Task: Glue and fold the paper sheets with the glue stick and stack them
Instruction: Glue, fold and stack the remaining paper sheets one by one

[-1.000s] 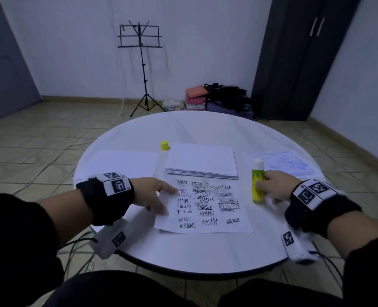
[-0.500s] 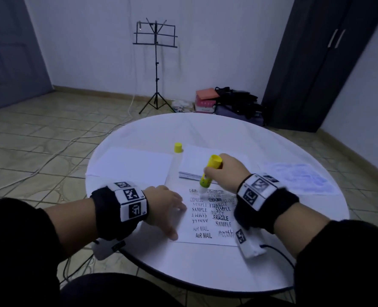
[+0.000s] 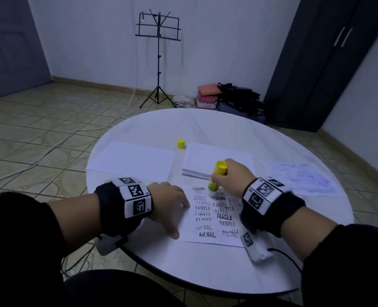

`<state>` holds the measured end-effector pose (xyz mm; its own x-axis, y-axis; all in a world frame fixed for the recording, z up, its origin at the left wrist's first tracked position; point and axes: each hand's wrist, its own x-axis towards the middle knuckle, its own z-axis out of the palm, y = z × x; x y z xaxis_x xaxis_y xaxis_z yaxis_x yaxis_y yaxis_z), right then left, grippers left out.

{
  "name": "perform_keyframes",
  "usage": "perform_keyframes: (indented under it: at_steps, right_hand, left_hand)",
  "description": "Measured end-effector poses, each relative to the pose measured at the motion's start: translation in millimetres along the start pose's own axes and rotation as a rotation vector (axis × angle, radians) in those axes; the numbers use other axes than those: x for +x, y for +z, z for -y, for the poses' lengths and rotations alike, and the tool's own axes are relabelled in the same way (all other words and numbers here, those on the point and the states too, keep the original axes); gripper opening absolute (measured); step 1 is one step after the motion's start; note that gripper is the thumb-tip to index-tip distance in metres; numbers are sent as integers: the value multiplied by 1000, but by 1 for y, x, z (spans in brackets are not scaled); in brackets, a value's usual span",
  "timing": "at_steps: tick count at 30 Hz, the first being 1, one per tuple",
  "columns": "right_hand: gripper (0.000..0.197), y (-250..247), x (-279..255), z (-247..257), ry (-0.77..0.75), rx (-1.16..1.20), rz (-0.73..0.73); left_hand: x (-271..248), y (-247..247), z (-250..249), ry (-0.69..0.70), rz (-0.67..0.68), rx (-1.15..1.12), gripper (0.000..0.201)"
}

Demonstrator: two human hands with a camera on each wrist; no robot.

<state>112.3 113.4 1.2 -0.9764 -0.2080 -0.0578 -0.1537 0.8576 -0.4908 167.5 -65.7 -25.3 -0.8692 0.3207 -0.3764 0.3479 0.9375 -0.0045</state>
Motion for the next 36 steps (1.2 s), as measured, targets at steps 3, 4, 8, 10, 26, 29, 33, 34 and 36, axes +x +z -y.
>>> perform_keyframes:
  at_steps: [3,4,8,10,26,29,33,34,36]
  right_hand:
    - [14,-21,-9,-31,76,-20,-47]
    - [13,-28,-12,-40,100,-26,-57]
    - [13,-47,-23,-62,158,-26,-98]
    - [14,-47,-27,-60,130,32,-119]
    - [15,32,-38,41,-294,23,68]
    - [18,30,-50,40,-352,3,133]
    - [13,20,-68,27,-349,-25,160]
    - [14,16,-72,21,-332,-21,155]
    - [16,6,-80,5,-291,-3,146]
  left_hand:
    - [3,-3,1,-8,10,-16,94]
    - [4,-4,2,-15,18,-23,99]
    - [5,-5,4,-57,43,-74,102]
    - [5,-7,5,-64,63,-71,104]
    - [2,-13,2,-112,94,-65,99]
    - [1,-15,0,-75,111,-37,89]
    - [10,-11,-1,-119,133,35,115]
    - [11,-12,-2,-128,150,57,120]
    - [13,-14,-4,-125,168,105,123]
